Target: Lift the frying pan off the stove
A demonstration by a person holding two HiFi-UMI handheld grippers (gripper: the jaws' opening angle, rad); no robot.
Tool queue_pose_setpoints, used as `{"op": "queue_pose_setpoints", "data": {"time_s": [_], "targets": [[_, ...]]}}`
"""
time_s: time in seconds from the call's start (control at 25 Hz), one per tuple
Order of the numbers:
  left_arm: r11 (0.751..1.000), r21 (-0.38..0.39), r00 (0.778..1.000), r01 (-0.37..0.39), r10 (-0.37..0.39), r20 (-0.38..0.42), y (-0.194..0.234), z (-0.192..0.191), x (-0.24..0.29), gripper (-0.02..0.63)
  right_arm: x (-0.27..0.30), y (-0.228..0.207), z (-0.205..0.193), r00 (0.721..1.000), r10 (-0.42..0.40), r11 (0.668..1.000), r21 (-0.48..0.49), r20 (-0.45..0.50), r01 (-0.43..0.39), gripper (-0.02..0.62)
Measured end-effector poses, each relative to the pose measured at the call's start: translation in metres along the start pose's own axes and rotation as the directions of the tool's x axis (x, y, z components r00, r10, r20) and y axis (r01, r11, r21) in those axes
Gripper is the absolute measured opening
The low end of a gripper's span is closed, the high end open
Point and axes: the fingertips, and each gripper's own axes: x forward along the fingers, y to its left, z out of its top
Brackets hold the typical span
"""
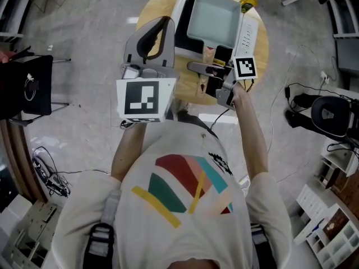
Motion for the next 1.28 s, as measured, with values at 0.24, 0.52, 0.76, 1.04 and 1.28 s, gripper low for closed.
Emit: {"op": "queue_pose_setpoints", "data": {"time_s": [0.24,0.52,0.76,1.04,1.28], "targets": [[1.0,0.006,1.0,-0.003,0.003,0.006,0.005,0.0,-0.01,0.008,0.001,0.012,0.009,1.0,-0.021,0.998,-0.06,0.014,0.022,0.005],[1.0,0.017,1.0,-0.012,0.011,0.014,0.004,0.004,-0.004,0.008,-0.004,0.05,0.034,0.999,-0.001,0.987,-0.16,0.035,0.007,0.005],[1.0,0.017,1.0,-0.007,0.006,0.031,-0.001,0.008,-0.002,0.008,-0.017,0.099,0.051,0.998,-0.028,0.94,-0.337,0.055,0.045,0.005],[1.0,0.014,0.998,-0.011,0.01,0.057,0.011,0.02,-0.002,0.008,-0.018,0.174,0.057,0.996,-0.032,0.85,-0.522,0.081,0.07,0.005],[0.999,0.035,0.997,0.011,-0.013,0.076,0.003,0.036,-0.004,0.008,-0.021,0.22,0.05,0.991,-0.049,0.718,-0.685,0.122,0.12,0.005]]}}
